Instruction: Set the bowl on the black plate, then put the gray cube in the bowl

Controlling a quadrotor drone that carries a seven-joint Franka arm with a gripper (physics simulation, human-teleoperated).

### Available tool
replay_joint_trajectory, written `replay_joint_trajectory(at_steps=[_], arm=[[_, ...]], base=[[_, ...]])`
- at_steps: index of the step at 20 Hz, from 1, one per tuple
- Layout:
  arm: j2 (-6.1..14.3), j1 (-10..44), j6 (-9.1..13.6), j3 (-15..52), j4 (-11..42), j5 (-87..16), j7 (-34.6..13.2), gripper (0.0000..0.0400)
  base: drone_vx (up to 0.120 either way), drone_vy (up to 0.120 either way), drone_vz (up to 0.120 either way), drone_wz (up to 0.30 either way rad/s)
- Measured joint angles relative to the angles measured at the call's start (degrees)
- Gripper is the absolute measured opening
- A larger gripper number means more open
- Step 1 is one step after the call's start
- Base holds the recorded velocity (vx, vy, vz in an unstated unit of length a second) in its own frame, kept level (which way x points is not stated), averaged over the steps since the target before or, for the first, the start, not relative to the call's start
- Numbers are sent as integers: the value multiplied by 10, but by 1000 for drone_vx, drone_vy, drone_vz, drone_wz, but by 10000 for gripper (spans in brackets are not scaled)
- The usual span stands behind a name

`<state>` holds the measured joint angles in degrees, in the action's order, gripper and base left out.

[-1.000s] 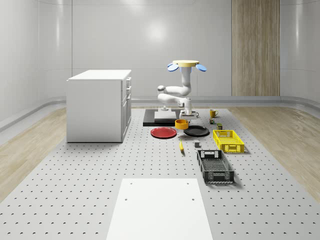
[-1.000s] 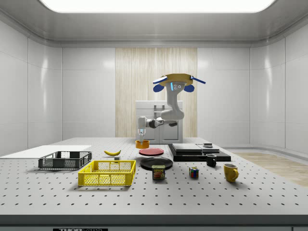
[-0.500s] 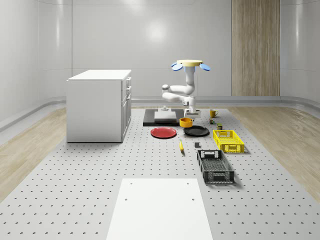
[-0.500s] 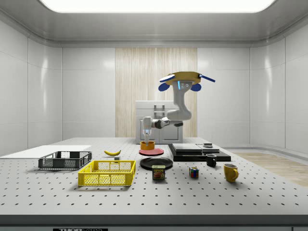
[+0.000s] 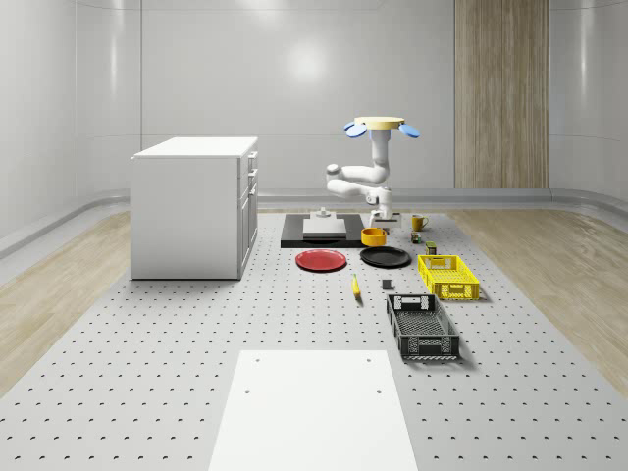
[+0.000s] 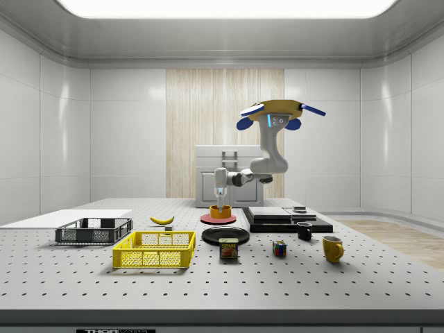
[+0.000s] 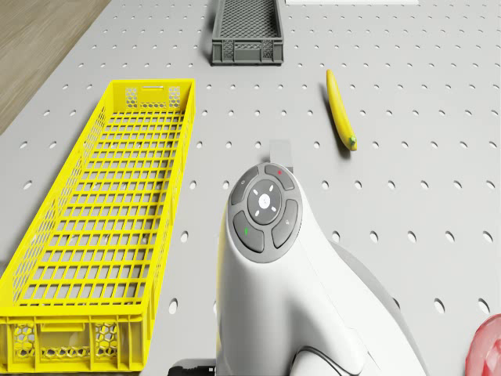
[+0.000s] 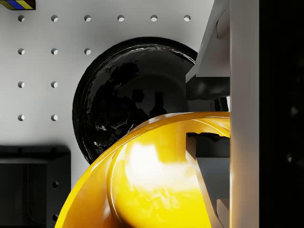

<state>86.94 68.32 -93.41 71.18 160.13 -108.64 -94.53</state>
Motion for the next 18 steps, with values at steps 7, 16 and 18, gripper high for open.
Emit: replay_joint_trajectory(at_steps=[7,16,18], arm=[[1,0,-1,0,0,0,0,100],[2,3,-7,-10,-4,-9,-1,100],[2,5,-12,-23,-8,-20,-1,100]], base=[[0,120,-80,0],[0,62,-9,0],[0,0,0,0]])
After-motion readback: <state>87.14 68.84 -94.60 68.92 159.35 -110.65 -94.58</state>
